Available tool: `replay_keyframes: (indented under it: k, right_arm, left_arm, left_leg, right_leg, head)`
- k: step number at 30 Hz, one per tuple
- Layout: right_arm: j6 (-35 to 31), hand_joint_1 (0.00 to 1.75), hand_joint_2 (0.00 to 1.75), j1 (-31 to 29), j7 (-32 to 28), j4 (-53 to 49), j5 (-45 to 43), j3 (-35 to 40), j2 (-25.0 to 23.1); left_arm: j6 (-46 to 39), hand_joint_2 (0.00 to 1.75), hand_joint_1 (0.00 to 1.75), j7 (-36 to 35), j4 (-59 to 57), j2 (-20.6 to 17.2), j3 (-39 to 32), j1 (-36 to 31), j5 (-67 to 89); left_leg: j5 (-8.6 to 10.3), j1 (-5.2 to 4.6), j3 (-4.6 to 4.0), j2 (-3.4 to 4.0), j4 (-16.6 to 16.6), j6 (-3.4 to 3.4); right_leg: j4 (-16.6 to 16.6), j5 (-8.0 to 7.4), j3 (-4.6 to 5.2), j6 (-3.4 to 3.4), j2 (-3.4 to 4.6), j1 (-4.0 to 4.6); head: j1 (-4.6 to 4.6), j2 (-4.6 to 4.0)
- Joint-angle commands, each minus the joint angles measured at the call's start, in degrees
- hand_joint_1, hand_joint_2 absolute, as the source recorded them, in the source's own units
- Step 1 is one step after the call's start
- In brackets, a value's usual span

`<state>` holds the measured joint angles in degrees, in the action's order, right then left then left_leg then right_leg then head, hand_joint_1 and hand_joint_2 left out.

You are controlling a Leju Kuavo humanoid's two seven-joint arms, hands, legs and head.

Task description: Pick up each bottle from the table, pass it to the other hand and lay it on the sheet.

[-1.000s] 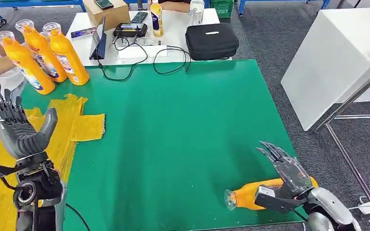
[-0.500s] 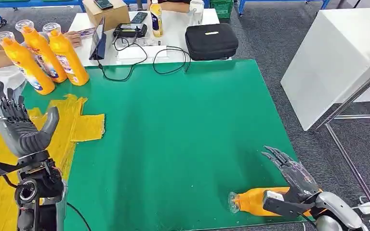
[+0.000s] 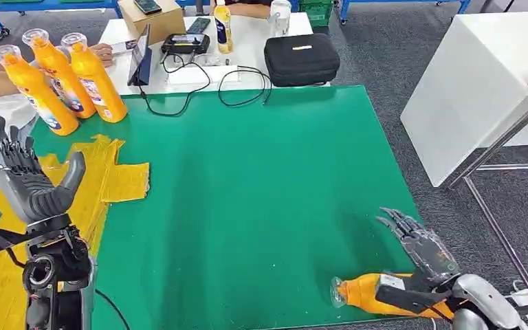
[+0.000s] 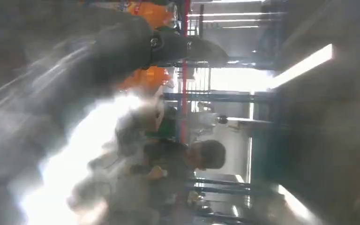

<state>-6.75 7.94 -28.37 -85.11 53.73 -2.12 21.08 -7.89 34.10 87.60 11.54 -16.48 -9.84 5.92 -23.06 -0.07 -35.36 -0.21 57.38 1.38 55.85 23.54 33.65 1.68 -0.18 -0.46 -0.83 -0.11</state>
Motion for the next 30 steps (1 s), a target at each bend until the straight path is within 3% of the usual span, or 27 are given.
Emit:
replay_keyframes:
  k: [1, 9, 12, 13, 14, 16, 17, 19, 23, 27, 30]
  right_arm:
    - [-21.6, 0.0, 1.75, -8.3, 0.9, -6.2, -1.2, -2.0, -19.3]
    - [-26.1, 0.0, 1.75, -7.8, 0.7, -8.7, -1.5, 1.1, -21.9]
    - [-23.9, 0.0, 1.75, -7.8, 0.6, -8.7, -4.3, 2.7, -21.5]
    - [-17.7, 0.0, 1.75, -7.6, -0.1, -9.3, -8.9, 4.6, -20.7]
    - [-17.7, 0.0, 1.75, -7.6, -0.1, -9.4, -9.0, 4.5, -20.8]
    - [-5.9, 0.0, 1.75, -7.4, -2.7, -10.1, -16.3, 7.3, -18.8]
    - [3.2, 0.0, 1.75, -7.0, -5.3, -10.7, -19.4, 9.7, -16.5]
    - [11.4, 0.0, 1.75, -5.9, -8.6, -11.4, -20.9, 11.8, -14.8]
    - [17.7, 0.0, 1.75, -3.8, -10.5, -12.4, -21.4, 13.9, -13.2]
    - [17.7, 0.0, 1.75, -3.6, -10.5, -12.4, -21.4, 13.9, -13.2]
    - [22.4, 0.0, 1.75, -1.3, -11.3, -14.2, -21.0, 15.7, -9.8]
  left_arm:
    - [-3.1, 1.75, 0.0, -0.4, -5.1, 0.7, 2.9, -1.6, 1.4]
    - [-5.4, 1.75, 0.0, 0.3, -9.2, 0.3, 4.1, -2.3, 1.1]
    - [-5.8, 1.75, 0.0, 0.5, -9.7, 0.1, 4.0, -2.2, 0.6]
    - [-6.0, 1.75, 0.0, 0.7, -9.6, 0.0, 3.7, -1.9, 0.4]
    - [-6.0, 1.75, 0.0, 0.7, -9.5, -0.1, 3.6, -1.8, 0.4]
    - [-5.9, 1.75, 0.0, 0.9, -9.3, -0.4, 2.9, -1.6, 0.1]
    - [-5.6, 1.75, 0.0, 1.2, -9.4, -0.5, 2.2, -1.8, -0.3]
    - [-4.8, 1.75, 0.0, 1.5, -9.7, -0.7, 1.1, -2.4, -0.5]
    - [-4.0, 1.75, 0.0, 1.5, -9.9, -0.7, -0.1, -3.0, -0.5]
    - [-4.0, 1.75, 0.0, 1.5, -9.9, -0.8, -0.1, -3.0, -0.5]
    - [-3.8, 1.75, 0.0, 1.5, -10.0, -0.7, -0.8, -3.3, -0.5]
  left_leg:
    - [-0.09, 0.11, 0.22, 0.31, 0.0, -0.15]
    - [-0.02, 0.16, 0.18, 0.09, 0.0, -0.07]
    - [-0.03, 0.15, 0.15, 0.09, 0.0, -0.06]
    - [-0.09, 0.19, 0.24, 0.11, 0.0, -0.09]
    - [-0.04, 0.15, 0.15, 0.08, 0.0, -0.07]
    - [-0.08, 0.16, 0.19, 0.11, 0.0, -0.09]
    - [-0.07, 0.13, 0.17, 0.12, 0.0, -0.08]
    - [-0.09, 0.13, 0.19, 0.13, 0.0, -0.1]
    - [-0.08, 0.17, 0.2, -0.01, 0.0, -0.1]
    - [-0.05, 0.15, 0.15, 0.02, 0.0, -0.06]
    - [-0.05, 0.15, 0.11, -0.03, 0.0, -0.07]
  right_leg:
    - [-0.1, -0.01, -0.12, -0.11, 0.34, 0.13]
    - [0.0, 0.04, -0.12, -0.04, 0.17, 0.07]
    - [0.0, 0.04, -0.11, -0.04, 0.18, 0.08]
    - [0.0, 0.08, -0.23, -0.06, 0.19, 0.12]
    - [0.0, 0.04, -0.13, -0.04, 0.17, 0.08]
    - [0.0, 0.07, -0.18, -0.06, 0.2, 0.1]
    - [0.0, 0.06, -0.14, -0.05, 0.22, 0.07]
    - [0.0, 0.07, -0.18, -0.06, 0.22, 0.08]
    - [0.0, 0.1, -0.21, -0.06, 0.08, 0.11]
    - [0.0, 0.06, -0.14, -0.03, 0.12, 0.08]
    - [0.0, 0.07, -0.13, -0.03, 0.07, 0.09]
  head:
    - [-0.02, 0.02]
    - [-0.02, 0.02]
    - [0.0, 0.02]
    - [0.0, 0.02]
    - [0.0, 0.02]
    - [0.0, 0.02]
    - [0.0, 0.02]
    - [0.0, 0.02]
    - [0.0, 0.02]
    - [0.0, 0.02]
    - [0.02, 0.0]
